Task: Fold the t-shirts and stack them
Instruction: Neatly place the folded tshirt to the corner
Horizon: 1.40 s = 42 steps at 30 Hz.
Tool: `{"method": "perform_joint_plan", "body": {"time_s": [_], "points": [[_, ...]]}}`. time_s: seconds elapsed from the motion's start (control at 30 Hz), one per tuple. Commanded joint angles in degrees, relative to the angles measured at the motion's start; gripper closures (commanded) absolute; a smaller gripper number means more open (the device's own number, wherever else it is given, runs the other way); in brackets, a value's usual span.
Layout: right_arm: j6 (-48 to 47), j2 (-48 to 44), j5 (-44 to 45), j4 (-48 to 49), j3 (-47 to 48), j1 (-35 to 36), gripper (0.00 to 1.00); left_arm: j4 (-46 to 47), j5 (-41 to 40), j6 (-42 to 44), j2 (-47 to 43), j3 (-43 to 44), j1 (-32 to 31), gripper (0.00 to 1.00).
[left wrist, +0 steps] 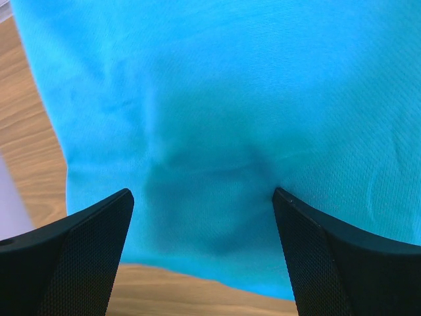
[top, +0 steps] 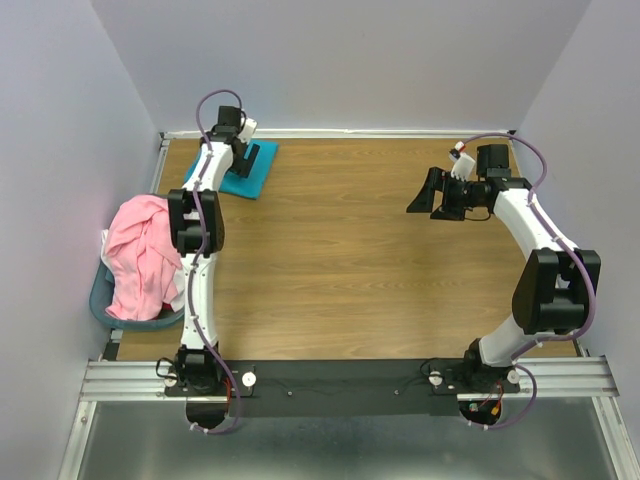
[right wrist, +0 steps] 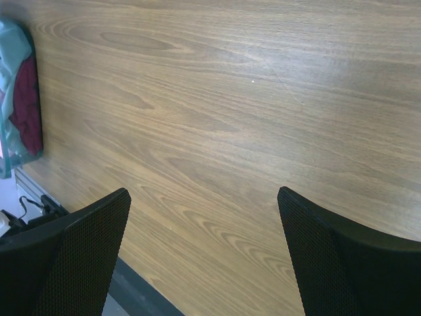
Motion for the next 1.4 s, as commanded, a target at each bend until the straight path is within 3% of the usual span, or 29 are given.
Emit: {"method": "perform_joint_plan", "body": {"time_s": [0.0, 0.4, 0.67, 0.9, 1.07, 1.37], "points": [[-0.75, -0.6, 0.59, -1.42, -0.82, -0.48, 0.0, -4.52, -4.43, 3.2, 3.96, 0.63, 2.7, 0.06], [-0.58, -0.25, 0.41, -1.42, -1.17, -0.48, 0.0, -5.58, -3.12, 0.66, 5.9, 4.24, 9.02, 0.12], [-0.4, 0.02, 0.06, -1.42, -1.17, -0.48, 0.0, -7.6, 8.74, -4.8, 2.21, 2.57, 8.5, 0.22], [-0.31, -0.16, -0.47, -1.33, -1.35, -0.48, 0.0, -3.65, 12.34, -4.54, -5.17, -0.33, 5.69, 0.16], [-0.31, -0.16, -0.91, -1.33, -1.61, -0.48, 0.0, -6.81, 15.6, -2.96, -5.62, 4.23, 3.76, 0.15], [-0.22, -1.21, -0.82, -1.51, -1.96, -0.48, 0.0, -5.93, 24.3, 6.27, -7.29, 6.6, 7.44, 0.12]]}}
